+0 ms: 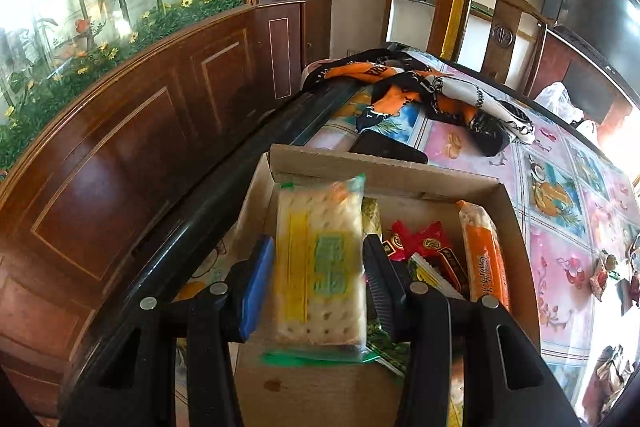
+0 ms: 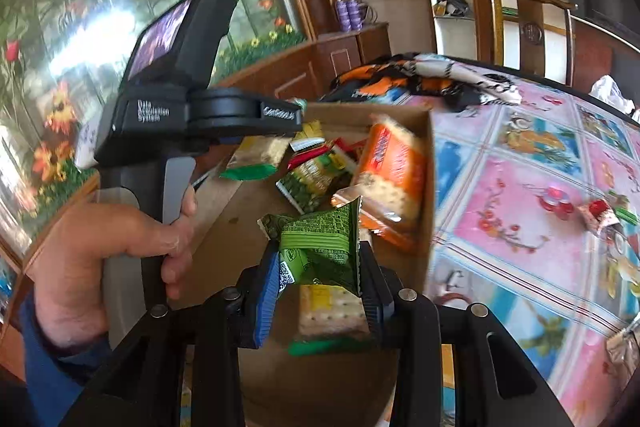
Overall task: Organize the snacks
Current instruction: 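Carry both held packs over the cardboard box, then open both tools to drop the packs into the box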
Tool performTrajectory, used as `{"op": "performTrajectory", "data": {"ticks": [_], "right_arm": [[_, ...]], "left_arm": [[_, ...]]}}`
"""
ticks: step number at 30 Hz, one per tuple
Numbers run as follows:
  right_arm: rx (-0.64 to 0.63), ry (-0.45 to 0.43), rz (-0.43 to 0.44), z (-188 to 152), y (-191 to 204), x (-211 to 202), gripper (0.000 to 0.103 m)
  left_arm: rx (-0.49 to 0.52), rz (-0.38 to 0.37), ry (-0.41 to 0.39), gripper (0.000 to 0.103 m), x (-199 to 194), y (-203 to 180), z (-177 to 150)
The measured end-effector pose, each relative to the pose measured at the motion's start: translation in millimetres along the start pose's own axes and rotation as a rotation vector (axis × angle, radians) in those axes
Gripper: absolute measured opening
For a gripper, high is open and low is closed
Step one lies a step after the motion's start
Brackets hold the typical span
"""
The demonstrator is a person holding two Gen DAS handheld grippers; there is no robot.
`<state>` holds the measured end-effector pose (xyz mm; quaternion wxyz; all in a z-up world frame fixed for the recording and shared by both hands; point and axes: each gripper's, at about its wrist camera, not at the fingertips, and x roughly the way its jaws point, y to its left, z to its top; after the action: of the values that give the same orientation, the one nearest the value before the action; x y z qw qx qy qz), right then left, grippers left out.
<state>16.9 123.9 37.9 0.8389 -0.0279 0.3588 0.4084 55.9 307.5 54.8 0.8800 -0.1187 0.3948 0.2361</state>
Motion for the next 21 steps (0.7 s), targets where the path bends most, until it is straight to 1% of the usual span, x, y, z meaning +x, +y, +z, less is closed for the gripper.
{"op": "performTrajectory", "data": {"ticks": [3,5,7,12,18,21], "right_arm": [[-0.023,0.016,-0.007,-0.3,4.6,6.1,0.041],[-0.057,0.021,-0.026,-2.2,10.1,9.7,0.04],[-0.075,0.025,-0.023,-4.7,13.0,10.8,0.041],[-0.083,0.022,-0.007,-6.8,14.3,14.0,0.041],[-0.081,0.009,-0.001,-7.2,11.9,13.6,0.044],[-0.07,0.007,0.015,-7.7,11.6,10.8,0.046]], "left_arm": [[0.003,0.01,0.004,0.045,1.1,-0.5,-0.6],[0.003,0.01,0.007,0.045,2.2,-1.2,0.4],[0.005,0.01,0.002,0.045,0.6,-2.2,0.5],[0.014,0.012,-0.01,0.045,-1.8,-6.7,0.3],[0.032,0.012,-0.019,0.046,-3.5,-12.9,0.3],[0.029,0.011,-0.019,0.047,-3.6,-13.1,0.2]]}}
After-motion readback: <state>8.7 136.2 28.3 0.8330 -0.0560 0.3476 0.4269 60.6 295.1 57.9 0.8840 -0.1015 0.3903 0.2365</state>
